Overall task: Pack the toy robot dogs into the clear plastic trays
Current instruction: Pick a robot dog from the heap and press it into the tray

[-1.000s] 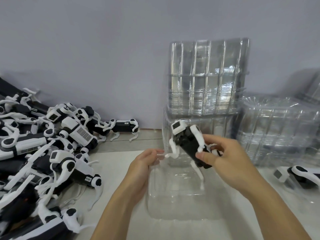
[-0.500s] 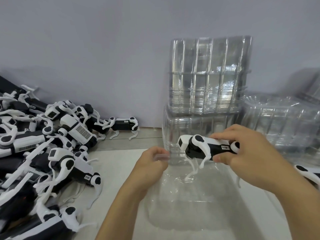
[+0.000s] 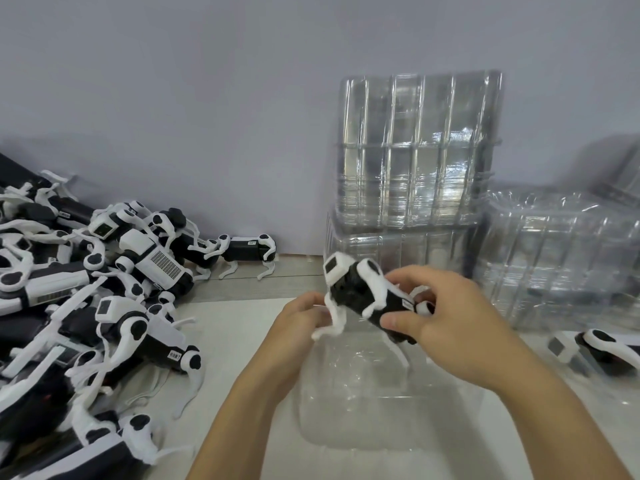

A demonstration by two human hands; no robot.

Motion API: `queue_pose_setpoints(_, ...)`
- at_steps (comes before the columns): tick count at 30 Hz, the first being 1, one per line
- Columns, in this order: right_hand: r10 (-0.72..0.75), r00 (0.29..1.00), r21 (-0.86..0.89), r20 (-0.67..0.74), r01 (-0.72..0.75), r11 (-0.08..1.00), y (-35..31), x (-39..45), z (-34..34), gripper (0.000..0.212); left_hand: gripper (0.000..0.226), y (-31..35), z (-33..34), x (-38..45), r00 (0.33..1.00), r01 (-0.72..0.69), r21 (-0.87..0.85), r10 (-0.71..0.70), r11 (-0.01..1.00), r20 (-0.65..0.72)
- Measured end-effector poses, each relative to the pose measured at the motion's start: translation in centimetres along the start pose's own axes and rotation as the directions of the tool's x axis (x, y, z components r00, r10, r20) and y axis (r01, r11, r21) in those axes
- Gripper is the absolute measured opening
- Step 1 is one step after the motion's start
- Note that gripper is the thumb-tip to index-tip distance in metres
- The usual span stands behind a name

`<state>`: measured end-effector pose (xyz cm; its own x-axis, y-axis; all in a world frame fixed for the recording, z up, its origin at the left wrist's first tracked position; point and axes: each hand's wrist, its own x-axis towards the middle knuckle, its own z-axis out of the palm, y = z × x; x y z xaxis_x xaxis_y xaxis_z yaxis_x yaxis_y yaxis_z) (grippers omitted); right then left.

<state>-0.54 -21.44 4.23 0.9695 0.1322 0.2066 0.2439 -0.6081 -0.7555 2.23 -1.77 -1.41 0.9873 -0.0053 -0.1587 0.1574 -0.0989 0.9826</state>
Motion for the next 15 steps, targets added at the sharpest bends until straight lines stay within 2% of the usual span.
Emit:
queue_pose_setpoints(4,0.024,0.997,-0.242,0.08,-0.004,0.97,0.8,0.1,0.0,0.041,0.036,-0.3,-0.2,0.0,0.999,-0.008,0.037,0.007,0.999,0.031)
queue_pose_setpoints(7,0.036,0.995,-0.338,0.093,-0.002,0.941,0.8,0.1,0.4,0.045,0.032,-0.5,-0.2,-0.1,0.998,-0.036,0.073,0.031,0.997,0.062)
queue_pose_setpoints(15,0.05,0.993,-0.226,0.103,-0.025,0.974,1.5,-0.1,1.7,0.032,0.037,-0.5,-0.4,-0.1,0.999,-0.04,0.004,0.04,0.999,0.03)
